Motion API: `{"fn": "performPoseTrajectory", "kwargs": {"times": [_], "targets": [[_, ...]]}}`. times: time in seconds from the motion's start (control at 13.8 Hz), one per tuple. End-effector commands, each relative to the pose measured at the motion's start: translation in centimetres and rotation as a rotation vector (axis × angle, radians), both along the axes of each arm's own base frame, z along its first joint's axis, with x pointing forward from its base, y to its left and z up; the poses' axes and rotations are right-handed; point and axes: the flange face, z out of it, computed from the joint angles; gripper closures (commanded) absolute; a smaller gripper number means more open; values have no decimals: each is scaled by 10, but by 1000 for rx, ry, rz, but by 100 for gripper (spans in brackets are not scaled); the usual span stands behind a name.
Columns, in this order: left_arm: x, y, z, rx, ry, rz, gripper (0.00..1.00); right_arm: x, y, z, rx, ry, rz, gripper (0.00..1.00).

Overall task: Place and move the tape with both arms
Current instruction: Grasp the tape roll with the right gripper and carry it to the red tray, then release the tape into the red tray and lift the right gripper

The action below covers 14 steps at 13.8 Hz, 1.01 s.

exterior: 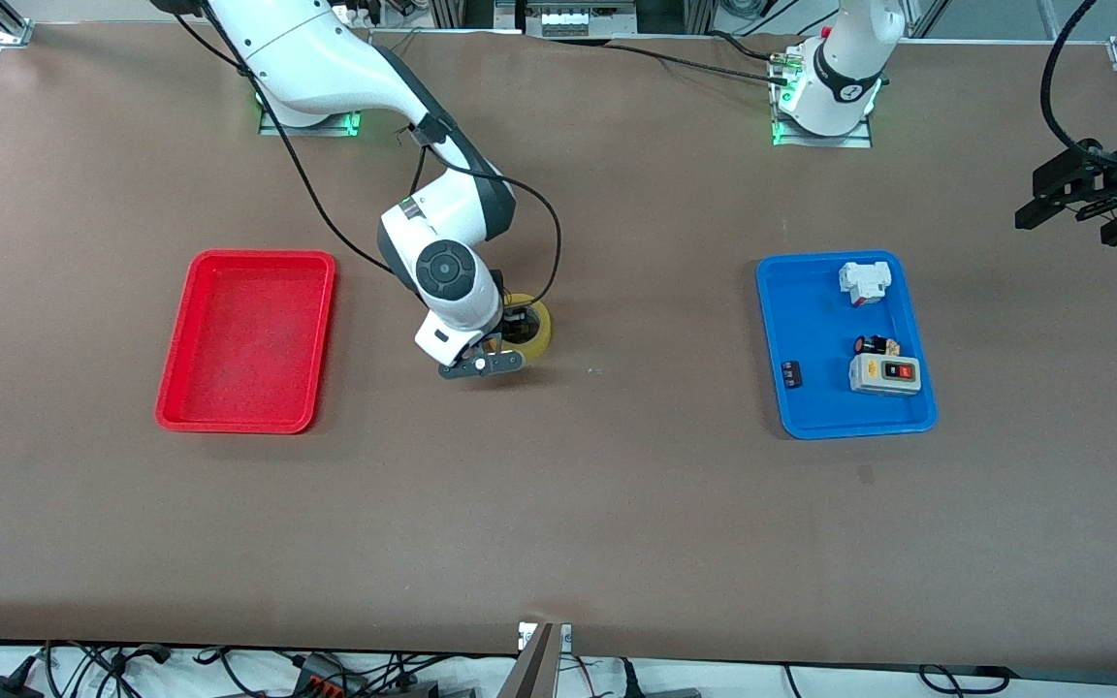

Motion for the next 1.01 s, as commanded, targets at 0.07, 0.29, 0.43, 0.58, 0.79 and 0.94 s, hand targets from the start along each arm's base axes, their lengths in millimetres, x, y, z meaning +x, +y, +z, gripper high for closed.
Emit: {"fn": "performPoseTrajectory", "kwargs": {"times": [0.07,0.29,0.43,0.58,0.79,0.94], "targets": [[-1,0,4,22,1,-15,0,6,8,13,-2,-30,-95,100],[-4,-1,2,12,26,-17,0,36,-31,80,6,-57,-148,100],[-4,-1,1,10,28,-17,0,59,-91,116,-20,-29,-190,100],[-4,-2,1,10,28,-19,0,84,-174,127,-43,16,-208,100],[-4,-2,1,10,29,-17,0,89,-307,123,-78,59,-145,100],[-4,-2,-2,10,35,-19,0,67,-367,107,-78,107,-151,100]]}}
